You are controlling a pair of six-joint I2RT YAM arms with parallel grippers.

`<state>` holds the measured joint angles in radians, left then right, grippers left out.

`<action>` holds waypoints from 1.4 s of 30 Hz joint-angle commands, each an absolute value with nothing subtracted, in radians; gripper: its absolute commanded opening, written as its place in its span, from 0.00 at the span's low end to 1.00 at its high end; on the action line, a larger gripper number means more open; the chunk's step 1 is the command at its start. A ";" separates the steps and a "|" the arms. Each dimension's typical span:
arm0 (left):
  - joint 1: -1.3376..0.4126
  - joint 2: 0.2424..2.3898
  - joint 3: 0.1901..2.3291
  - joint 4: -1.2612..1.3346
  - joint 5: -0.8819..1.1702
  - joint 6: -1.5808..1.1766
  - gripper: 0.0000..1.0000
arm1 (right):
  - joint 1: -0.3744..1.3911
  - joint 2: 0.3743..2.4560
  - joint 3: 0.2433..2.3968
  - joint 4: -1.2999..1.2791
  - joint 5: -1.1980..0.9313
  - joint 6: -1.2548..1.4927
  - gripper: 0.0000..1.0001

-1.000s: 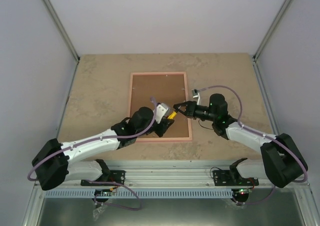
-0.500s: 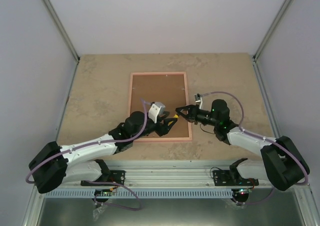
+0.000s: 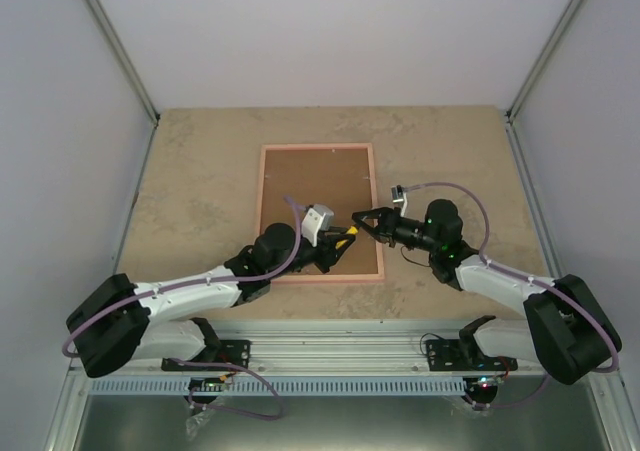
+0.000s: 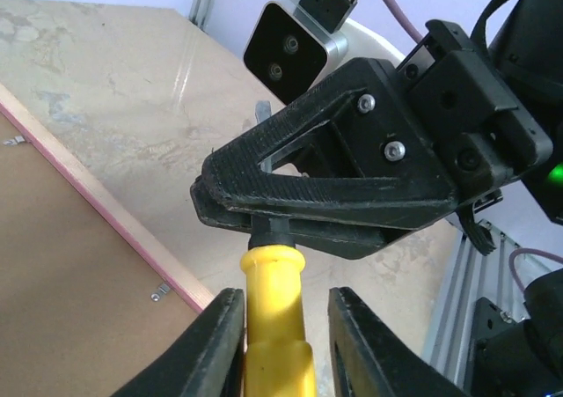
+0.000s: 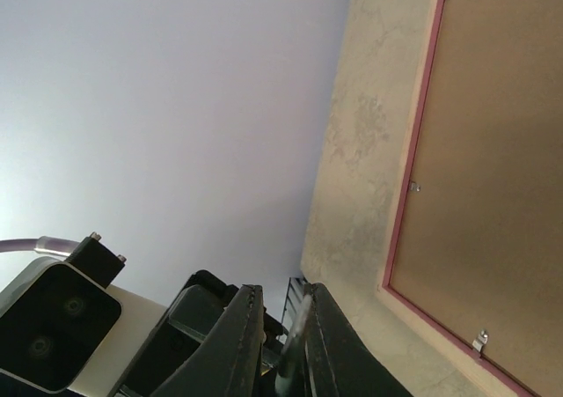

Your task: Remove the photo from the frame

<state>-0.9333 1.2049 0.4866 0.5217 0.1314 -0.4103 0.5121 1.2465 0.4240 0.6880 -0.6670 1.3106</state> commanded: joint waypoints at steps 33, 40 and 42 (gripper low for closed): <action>-0.934 1.280 0.650 0.056 -0.038 -0.355 0.00 | 0.453 1.224 0.677 -0.051 -0.362 0.684 0.42; -0.933 1.309 0.679 -0.048 -0.063 -0.345 0.00 | 0.449 1.394 0.818 -0.244 -0.138 0.520 0.44; -0.934 1.329 0.698 -0.086 -0.074 -0.335 0.00 | 0.449 1.450 0.843 -0.265 -0.103 0.503 0.44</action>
<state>-0.9337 1.3033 0.6464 0.0059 -0.0360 -0.3630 0.4545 1.3621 0.7887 -0.1276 -0.2539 0.6220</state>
